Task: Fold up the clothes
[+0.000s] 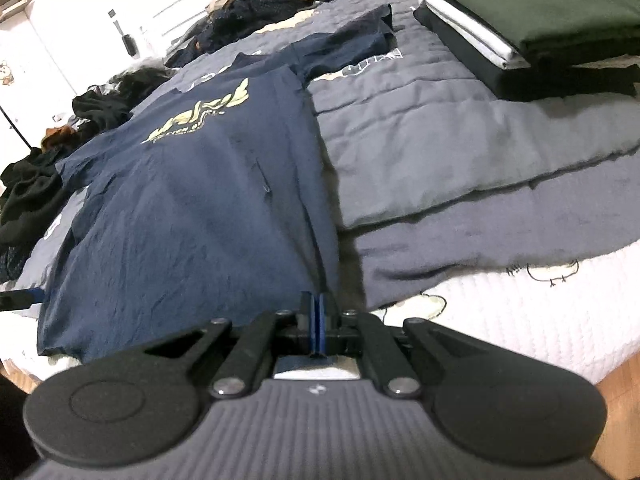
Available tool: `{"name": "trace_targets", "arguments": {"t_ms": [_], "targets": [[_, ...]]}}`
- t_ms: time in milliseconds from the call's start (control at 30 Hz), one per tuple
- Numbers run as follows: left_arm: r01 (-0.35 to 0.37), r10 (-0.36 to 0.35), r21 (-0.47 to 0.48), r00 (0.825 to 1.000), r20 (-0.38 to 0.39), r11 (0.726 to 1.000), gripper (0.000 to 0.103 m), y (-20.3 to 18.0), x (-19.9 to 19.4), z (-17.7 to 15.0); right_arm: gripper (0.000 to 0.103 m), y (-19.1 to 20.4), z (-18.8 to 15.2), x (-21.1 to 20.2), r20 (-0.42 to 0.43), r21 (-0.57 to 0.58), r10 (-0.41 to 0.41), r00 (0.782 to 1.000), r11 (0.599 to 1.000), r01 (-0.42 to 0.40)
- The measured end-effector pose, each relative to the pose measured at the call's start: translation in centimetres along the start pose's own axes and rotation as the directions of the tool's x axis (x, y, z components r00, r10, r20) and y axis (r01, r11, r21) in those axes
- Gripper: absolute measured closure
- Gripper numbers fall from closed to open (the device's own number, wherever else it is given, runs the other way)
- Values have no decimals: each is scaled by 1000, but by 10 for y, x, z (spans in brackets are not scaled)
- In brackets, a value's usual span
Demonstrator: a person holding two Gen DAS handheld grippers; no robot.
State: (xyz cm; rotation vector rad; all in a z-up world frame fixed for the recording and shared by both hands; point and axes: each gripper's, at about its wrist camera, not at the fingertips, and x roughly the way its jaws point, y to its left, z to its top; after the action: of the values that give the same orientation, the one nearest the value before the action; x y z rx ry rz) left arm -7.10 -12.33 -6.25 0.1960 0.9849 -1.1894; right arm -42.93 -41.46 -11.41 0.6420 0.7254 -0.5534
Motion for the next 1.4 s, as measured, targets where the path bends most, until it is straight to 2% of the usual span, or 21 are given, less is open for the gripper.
{"name": "trace_targets", "arguments": {"t_ms": [200,300,367,467,633,700,733,767,800,833,967,1033,1133,1400], "targets": [[-172,175,57,984,-38,983,35,43,-43,11,101,10,4,2,5,-16,2,1000,1000,-2],[-206,217,95,970,-111,974,35,59,-47,14,101,14,6,4,2,-17,3,1000,1000,-3],[-221,243,141,955,-172,965,35,67,-41,11,101,15,6,5,-3,-12,-2,1000,1000,2],[-201,238,161,937,-255,966,35,80,-29,3,101,18,7,8,-8,-9,-6,1000,1000,6],[-139,166,102,931,-326,985,36,97,-8,-4,101,21,5,10,-17,-10,-16,1000,1000,16],[-118,141,87,926,-350,989,40,100,-1,-6,101,20,4,9,-17,-4,-15,1000,1000,15],[-107,128,80,923,-362,991,50,102,3,-7,101,19,3,8,-15,0,-12,1000,1000,12],[-95,115,72,920,-374,993,68,104,6,-8,101,18,3,8,-14,3,-8,1000,1000,8],[-79,99,68,920,-380,995,78,105,8,-8,101,17,2,7,-13,7,-5,1000,1000,5],[-60,81,67,920,-384,996,90,105,9,-9,101,17,1,6,-11,10,-1,1000,1000,1],[59,-30,81,948,-317,995,101,101,-14,-8,101,15,3,-8,21,24,34,999,999,-35],[87,-59,90,958,-280,992,101,103,-32,-10,101,13,4,-14,36,30,52,998,998,-53],[89,-67,83,969,-236,993,102,113,-57,-13,101,12,5,-24,59,37,78,995,996,-80],[110,-104,43,987,-125,993,102,128,-101,-13,101,25,12,-49,70,-27,107,992,994,-105]]}}
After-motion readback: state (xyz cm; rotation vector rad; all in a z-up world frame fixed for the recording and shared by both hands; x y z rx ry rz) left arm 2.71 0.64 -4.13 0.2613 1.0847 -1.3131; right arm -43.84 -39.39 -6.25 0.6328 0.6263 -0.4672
